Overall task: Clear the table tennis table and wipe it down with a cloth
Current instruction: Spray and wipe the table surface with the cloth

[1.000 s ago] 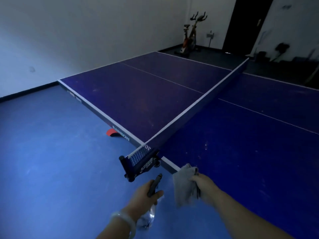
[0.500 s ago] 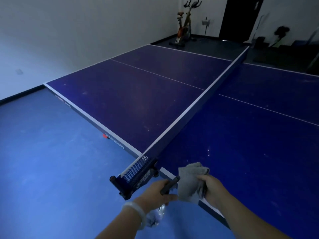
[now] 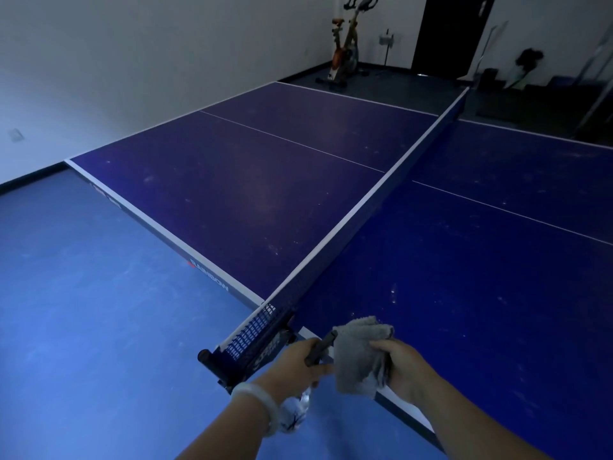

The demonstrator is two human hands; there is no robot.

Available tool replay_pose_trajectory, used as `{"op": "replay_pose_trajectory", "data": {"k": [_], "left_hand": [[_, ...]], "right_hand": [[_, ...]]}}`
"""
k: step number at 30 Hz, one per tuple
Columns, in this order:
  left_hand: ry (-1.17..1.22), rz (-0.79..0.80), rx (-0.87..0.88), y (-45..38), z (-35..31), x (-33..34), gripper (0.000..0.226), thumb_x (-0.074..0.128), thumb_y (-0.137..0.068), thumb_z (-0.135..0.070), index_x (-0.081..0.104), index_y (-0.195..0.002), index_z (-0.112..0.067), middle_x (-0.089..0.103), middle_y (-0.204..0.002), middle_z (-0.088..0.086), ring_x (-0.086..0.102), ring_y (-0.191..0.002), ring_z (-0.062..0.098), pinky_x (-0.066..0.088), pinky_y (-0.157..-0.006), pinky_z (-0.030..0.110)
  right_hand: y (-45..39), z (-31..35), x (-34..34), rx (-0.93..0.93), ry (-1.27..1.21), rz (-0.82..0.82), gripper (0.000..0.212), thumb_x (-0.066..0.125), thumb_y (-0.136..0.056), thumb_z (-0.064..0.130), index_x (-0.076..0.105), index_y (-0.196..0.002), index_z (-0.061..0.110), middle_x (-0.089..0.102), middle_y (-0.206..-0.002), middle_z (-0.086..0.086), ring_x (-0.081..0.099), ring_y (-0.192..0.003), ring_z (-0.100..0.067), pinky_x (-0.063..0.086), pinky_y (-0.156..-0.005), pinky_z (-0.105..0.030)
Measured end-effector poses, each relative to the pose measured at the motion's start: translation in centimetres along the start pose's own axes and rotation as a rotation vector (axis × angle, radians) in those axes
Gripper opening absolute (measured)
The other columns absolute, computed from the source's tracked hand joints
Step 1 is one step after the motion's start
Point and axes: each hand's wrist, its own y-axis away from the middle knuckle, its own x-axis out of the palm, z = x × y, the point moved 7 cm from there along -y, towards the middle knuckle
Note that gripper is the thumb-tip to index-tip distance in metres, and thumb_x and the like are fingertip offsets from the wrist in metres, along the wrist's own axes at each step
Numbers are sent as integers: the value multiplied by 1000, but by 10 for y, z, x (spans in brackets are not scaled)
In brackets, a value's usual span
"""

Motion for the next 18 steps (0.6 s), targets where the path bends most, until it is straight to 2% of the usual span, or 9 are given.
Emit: {"op": "replay_pose_trajectory", "data": {"k": [3,7,11,15,18], "left_hand": [[61,-25,22,-2,0,-3,27,68,-90,-28,57,-106,-8,62,-74,-1,60,-62,15,53,-70,34],[37,115,33,4,4,6,25,69,-88,-34,59,-104,-18,63,-67,-7,62,-63,11,52,-71,27],[-33,190,53,12,10,10,29,66,-90,-32,57,-112,-15,65,-79,2,62,-68,16,53,-81,35],[-1,167,37,16,13,3,28,66,-92,-27,55,-113,-11,58,-73,-11,58,-57,2,47,-64,14],[-28,186,36,18,15,-1,29,65,-93,-26,55,-114,-10,58,-72,-10,57,-57,3,47,-65,15]], "right_hand": [[-1,-3,-2,2,-28,-9,25,48,-99,6,64,-115,-3,69,-112,-22,64,-108,-34,55,-80,-42],[-3,-5,-2,-14,-59,-33,24,50,-98,7,63,-117,-1,69,-112,-22,64,-108,-35,55,-80,-43],[-4,-6,3,-15,-85,-54,23,51,-97,6,63,-116,0,71,-107,-22,66,-104,-36,56,-75,-42],[-4,-8,8,-24,-82,-59,25,51,-97,6,62,-119,-1,68,-112,-24,64,-107,-37,55,-81,-44],[-2,-7,13,-47,-97,-68,24,51,-97,6,62,-118,0,68,-110,-22,66,-100,-35,56,-73,-42]]}}
